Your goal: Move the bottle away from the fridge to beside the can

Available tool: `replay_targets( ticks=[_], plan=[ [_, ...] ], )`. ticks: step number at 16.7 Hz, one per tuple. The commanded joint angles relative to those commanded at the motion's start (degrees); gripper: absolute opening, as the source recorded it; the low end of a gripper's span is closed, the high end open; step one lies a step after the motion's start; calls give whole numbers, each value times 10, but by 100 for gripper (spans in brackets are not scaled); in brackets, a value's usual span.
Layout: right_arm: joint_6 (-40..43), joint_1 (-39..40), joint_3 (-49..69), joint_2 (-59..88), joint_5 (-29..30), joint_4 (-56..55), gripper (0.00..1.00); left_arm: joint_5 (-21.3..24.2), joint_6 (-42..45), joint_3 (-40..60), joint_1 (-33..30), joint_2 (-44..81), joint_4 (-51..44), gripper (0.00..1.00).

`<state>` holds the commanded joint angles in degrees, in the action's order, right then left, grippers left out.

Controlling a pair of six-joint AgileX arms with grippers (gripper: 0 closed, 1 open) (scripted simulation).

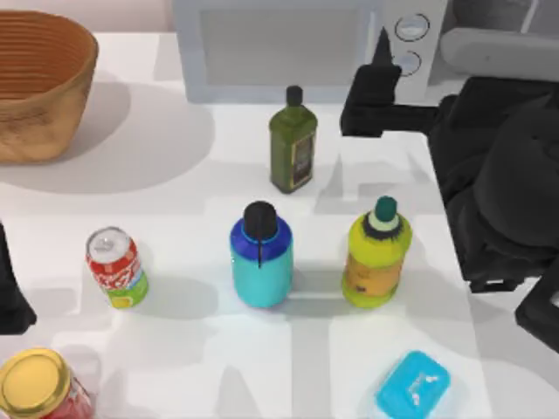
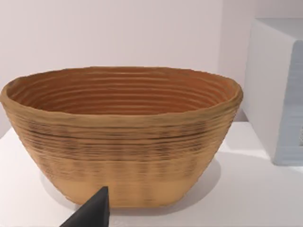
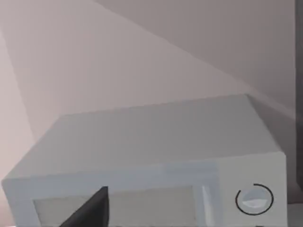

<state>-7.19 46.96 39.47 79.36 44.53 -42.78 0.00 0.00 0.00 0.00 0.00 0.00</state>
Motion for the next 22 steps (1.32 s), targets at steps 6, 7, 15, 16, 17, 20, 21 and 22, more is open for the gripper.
replay_targets(
  ticks=[6, 7, 15, 16, 17, 20, 21, 22],
  plan=[
    [32, -206, -162, -376, -207, 173, 100, 0, 0, 0, 0, 0, 0, 100],
    [37, -239, -191, -433, -240, 204, 100, 0, 0, 0, 0, 0, 0, 100],
    [67, -444, -371, -755, -425, 401, 100, 0, 0, 0, 0, 0, 0, 100],
    [69, -456, -382, -774, -435, 414, 100, 0, 0, 0, 0, 0, 0, 100],
    [71, -464, -390, -786, -441, 422, 100, 0, 0, 0, 0, 0, 0, 100],
    [72, -470, -395, -794, -445, 428, 100, 0, 0, 0, 0, 0, 0, 100],
    [72, -470, -395, -794, -445, 428, 100, 0, 0, 0, 0, 0, 0, 100],
    [72, -470, -395, -794, -445, 428, 100, 0, 0, 0, 0, 0, 0, 100]
  ],
)
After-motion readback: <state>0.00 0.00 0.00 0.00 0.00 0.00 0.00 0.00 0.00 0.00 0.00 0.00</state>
